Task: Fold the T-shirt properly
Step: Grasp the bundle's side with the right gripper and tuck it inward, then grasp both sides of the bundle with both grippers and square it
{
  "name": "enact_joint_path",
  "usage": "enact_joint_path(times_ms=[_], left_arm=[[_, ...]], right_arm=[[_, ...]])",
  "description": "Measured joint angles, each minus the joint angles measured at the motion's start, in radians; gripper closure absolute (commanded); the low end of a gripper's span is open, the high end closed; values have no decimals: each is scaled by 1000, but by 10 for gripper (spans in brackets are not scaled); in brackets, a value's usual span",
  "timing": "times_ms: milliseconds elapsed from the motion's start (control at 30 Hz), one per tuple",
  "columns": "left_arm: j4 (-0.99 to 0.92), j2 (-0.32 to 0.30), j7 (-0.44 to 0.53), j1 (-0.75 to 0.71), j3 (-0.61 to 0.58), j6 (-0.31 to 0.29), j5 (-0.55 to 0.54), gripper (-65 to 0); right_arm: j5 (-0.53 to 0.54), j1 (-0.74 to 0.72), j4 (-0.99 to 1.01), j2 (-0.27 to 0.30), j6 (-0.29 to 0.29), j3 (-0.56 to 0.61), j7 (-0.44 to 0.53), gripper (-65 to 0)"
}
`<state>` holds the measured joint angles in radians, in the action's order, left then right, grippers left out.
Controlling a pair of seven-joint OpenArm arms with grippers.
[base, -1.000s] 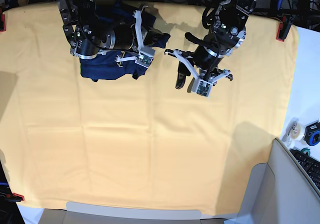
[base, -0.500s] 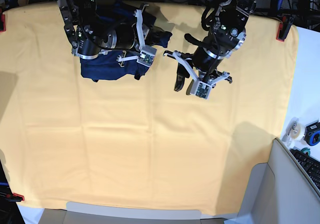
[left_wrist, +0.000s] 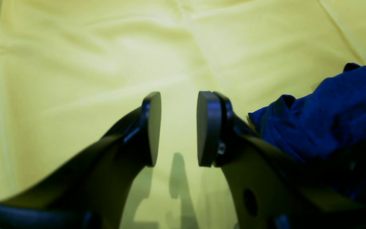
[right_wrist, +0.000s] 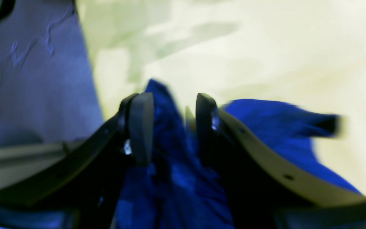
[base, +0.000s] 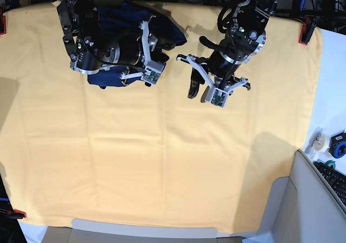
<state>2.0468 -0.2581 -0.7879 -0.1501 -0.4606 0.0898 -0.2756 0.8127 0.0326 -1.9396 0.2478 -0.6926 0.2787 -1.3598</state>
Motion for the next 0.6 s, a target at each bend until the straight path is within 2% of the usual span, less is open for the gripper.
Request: enact_joint_path(times_ms=[200,367,433,533,600], left_arm=[[0,0,2,-5,46,1,0,-185],[24,0,0,-10,26,-1,0,-98],[28,0,4,-10,-37,-3,0,-75],[27,-2,-106,2,-174,-11,-8,-68],[21,-2,-176,63,-280,-67,-23,-68]], right_arm=[[24,-37,0,-69,0,-160,0,-223],[-3,-35,0,-63,0,-412,-3,-208],[6,-20,0,-61,0,-503,-1,-164],[6,17,0,-55,0,-620,-1,-59],[2,46,0,-35,0,-684,-2,0]])
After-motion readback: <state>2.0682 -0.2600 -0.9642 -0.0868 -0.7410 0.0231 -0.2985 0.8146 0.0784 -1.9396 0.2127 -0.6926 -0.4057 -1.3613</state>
